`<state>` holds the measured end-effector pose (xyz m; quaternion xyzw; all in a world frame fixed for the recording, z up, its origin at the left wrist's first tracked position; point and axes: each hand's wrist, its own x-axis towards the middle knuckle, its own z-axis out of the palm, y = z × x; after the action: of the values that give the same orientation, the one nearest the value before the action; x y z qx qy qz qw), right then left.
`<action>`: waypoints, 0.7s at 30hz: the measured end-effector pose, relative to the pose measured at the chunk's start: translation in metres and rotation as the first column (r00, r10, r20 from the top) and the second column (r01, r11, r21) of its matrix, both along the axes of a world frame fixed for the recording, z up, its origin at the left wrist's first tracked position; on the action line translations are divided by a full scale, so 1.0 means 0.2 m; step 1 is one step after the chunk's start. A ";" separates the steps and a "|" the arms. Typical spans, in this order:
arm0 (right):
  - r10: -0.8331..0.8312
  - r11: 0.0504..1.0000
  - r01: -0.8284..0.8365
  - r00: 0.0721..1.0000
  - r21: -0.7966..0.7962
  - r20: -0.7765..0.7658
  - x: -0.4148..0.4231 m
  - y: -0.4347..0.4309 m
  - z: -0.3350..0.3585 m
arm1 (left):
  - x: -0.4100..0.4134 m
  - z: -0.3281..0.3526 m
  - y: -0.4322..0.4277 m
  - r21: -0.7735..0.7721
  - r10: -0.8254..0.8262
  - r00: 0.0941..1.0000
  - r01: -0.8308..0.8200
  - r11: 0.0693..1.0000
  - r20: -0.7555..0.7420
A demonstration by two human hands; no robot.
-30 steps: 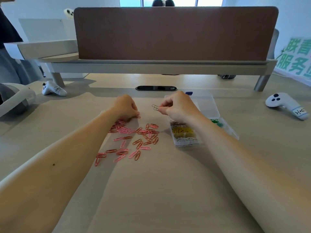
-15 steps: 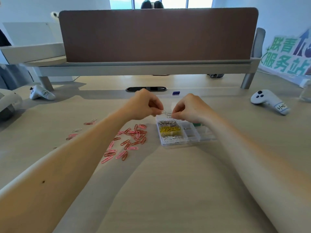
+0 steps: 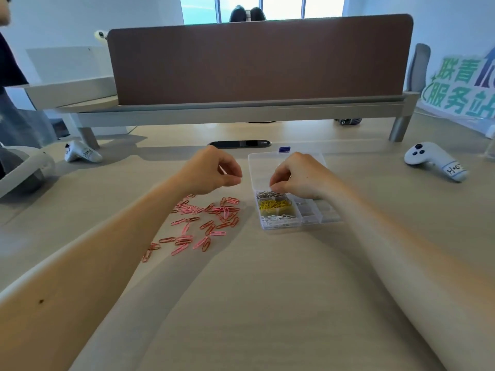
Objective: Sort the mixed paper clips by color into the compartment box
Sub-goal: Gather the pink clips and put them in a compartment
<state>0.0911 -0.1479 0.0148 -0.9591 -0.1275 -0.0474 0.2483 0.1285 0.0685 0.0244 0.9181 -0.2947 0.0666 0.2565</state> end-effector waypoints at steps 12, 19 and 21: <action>0.178 0.984 -0.178 0.984 -0.010 -0.026 0.02 0.37 0.01 | -0.01 -0.07 0.70 0.020 0.439 0.893 -0.439 0.898 -0.095; 0.223 0.974 -0.224 0.975 -0.030 -0.013 0.10 0.52 -0.02 | -0.02 -0.12 0.83 0.103 0.492 0.845 -0.481 0.871 -0.208; 0.229 0.973 -0.229 0.973 -0.027 -0.022 0.13 0.55 -0.02 | -0.02 -0.11 0.83 0.154 0.488 0.847 -0.464 0.872 -0.209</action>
<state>0.1174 -0.0374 0.0103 -0.9419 -0.2355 -0.0077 0.2394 0.1255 0.2352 0.0016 0.9749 -0.0271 0.0014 0.2208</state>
